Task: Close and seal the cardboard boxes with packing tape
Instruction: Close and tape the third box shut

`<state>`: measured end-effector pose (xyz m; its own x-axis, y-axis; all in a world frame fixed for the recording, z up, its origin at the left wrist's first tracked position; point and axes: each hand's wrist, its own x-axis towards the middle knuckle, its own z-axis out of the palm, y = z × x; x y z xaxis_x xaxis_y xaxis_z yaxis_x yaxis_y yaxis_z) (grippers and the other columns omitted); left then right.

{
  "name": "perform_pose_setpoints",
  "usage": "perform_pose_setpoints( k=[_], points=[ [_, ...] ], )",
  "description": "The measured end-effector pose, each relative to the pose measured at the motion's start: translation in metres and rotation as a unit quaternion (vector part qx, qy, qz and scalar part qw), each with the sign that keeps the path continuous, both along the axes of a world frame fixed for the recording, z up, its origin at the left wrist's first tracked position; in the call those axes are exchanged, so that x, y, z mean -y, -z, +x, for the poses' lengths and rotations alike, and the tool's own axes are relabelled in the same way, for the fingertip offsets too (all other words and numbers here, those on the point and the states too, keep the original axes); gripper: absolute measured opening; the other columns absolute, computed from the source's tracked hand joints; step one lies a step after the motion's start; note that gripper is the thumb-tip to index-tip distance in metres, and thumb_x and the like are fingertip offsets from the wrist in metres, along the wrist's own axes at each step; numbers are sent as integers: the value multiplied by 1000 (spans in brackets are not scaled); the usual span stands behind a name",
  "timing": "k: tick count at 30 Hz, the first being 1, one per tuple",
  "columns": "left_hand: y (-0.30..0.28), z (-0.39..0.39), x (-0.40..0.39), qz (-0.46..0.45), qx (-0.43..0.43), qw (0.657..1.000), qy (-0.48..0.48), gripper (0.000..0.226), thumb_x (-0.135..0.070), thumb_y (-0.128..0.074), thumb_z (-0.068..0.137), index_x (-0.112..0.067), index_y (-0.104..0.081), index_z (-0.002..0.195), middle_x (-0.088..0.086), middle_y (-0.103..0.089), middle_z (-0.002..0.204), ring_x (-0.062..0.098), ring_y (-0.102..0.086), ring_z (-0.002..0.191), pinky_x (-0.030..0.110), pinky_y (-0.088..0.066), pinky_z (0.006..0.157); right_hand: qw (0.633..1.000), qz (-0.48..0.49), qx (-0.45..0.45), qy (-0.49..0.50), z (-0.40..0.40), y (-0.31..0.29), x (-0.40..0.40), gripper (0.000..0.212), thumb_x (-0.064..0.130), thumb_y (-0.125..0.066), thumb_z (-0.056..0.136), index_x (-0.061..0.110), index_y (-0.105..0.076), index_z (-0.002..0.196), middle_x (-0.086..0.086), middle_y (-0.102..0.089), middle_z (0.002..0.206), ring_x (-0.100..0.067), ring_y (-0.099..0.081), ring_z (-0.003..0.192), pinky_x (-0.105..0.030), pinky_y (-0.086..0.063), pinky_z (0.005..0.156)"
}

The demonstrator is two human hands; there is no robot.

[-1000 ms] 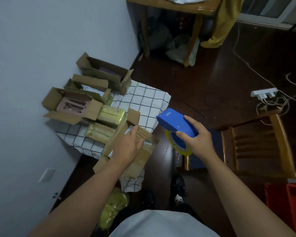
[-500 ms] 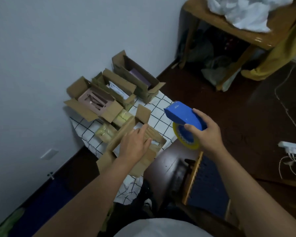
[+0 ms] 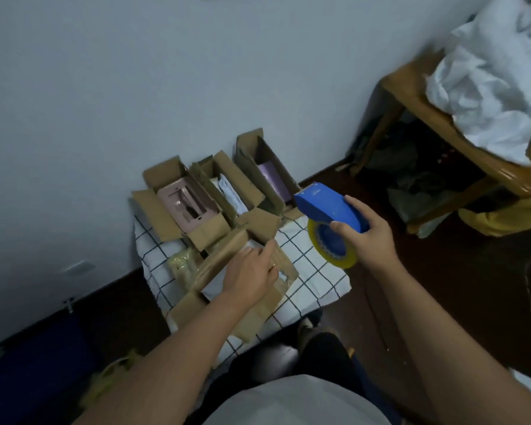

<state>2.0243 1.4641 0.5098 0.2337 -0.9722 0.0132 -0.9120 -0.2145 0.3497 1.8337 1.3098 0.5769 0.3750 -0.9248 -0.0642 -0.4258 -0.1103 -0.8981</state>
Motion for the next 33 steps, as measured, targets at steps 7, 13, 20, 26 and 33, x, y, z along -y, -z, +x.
perform_pose_setpoints(
  k=[7, 13, 20, 26, 33],
  points=[
    [36, -36, 65, 67, -23, 996, -50, 51, -30, -43, 99, -18, -30, 147, 7, -60, 108, 27, -55, 94, 44, -47, 71, 987, 15, 46, -153, 34, 42, 116, 56, 20, -80, 82, 31, -59, 133, 8, -59, 130, -4, -57, 115, -24, -50, 92],
    [57, -92, 125, 123, -4, 986, -115, 63, -42, -64, 86, -16, -46, 140, 9, -62, 96, 30, -58, 82, 36, -42, 63, 963, 57, 46, -260, 29, 91, 203, 57, 17, -81, 80, 29, -60, 131, 7, -59, 130, -7, -55, 117, -23, -47, 94],
    [90, -127, 154, 95, 54, 989, -99, 72, -12, -80, 62, -22, -48, 126, 3, -51, 74, 24, -49, 65, 29, -32, 56, 960, 96, 48, -259, -9, 113, 236, 56, 15, -80, 82, 33, -57, 130, 15, -55, 127, 1, -55, 114, -22, -49, 91],
    [151, -135, 149, 64, 79, 993, -55, 62, -9, -68, 65, -27, -51, 122, 3, -53, 81, 24, -49, 72, 31, -38, 61, 970, 76, 55, -223, -24, 126, 235, 57, 5, -77, 82, 35, -56, 125, 15, -54, 129, 16, -53, 109, -7, -47, 83],
    [200, -133, 139, 17, 77, 997, -27, 53, -10, -41, 78, -31, -63, 122, 6, -56, 87, 26, -54, 77, 31, -42, 63, 967, -6, 115, -226, -9, 129, 226, 57, 22, -79, 74, 29, -58, 127, 22, -58, 124, 12, -56, 112, -13, -46, 93]
  ],
)
